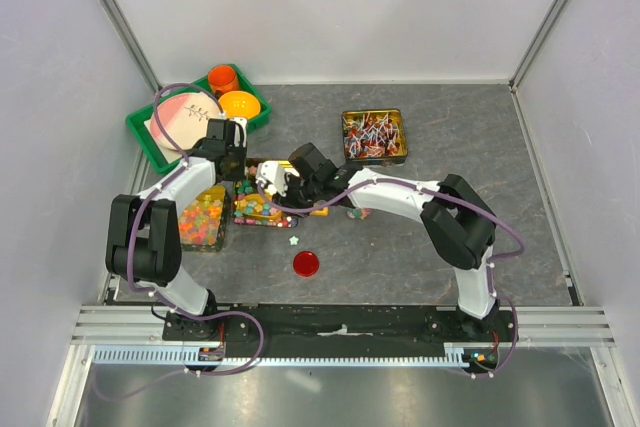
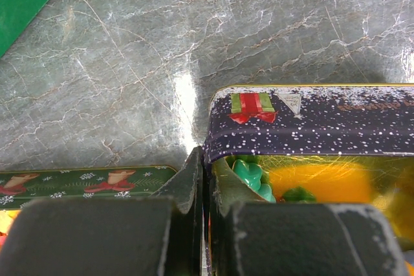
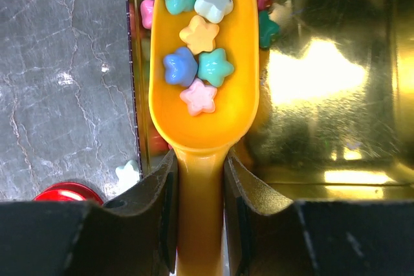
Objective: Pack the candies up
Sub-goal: Scoop the fake candies from the storage box, then place the fake candies in the packing bottle.
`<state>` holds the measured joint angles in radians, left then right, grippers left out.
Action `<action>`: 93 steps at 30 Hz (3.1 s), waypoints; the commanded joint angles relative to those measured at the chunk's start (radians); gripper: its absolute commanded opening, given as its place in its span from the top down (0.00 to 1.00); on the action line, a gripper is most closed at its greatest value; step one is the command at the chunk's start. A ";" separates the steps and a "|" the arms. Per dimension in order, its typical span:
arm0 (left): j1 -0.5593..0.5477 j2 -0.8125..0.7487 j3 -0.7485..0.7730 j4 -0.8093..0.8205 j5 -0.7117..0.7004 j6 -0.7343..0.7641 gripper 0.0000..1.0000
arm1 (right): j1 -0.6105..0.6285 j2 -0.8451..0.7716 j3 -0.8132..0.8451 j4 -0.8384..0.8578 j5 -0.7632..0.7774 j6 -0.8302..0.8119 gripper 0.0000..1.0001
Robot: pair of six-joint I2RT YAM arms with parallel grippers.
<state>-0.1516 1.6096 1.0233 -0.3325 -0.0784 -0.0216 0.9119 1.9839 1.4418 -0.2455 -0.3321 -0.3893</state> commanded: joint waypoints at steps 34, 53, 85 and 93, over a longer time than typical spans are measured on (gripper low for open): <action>0.030 -0.010 0.011 0.061 0.028 -0.035 0.98 | -0.158 -0.447 -0.067 -0.144 -0.226 -0.115 1.00; 0.035 -0.010 0.011 0.061 0.058 -0.037 0.98 | -0.485 -0.606 0.041 -0.882 -0.196 -0.505 1.00; 0.043 -0.013 0.008 0.059 0.074 -0.037 0.98 | -0.527 -0.453 0.239 -1.101 0.074 -0.539 1.00; 0.044 -0.005 0.011 0.059 0.074 -0.035 0.99 | -0.525 -0.428 0.273 -1.126 0.094 -0.542 1.00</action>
<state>-0.1131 1.6100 1.0233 -0.3256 -0.0395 -0.0223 0.3885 1.5444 1.6634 -1.3495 -0.2543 -0.9279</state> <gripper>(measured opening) 0.041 0.347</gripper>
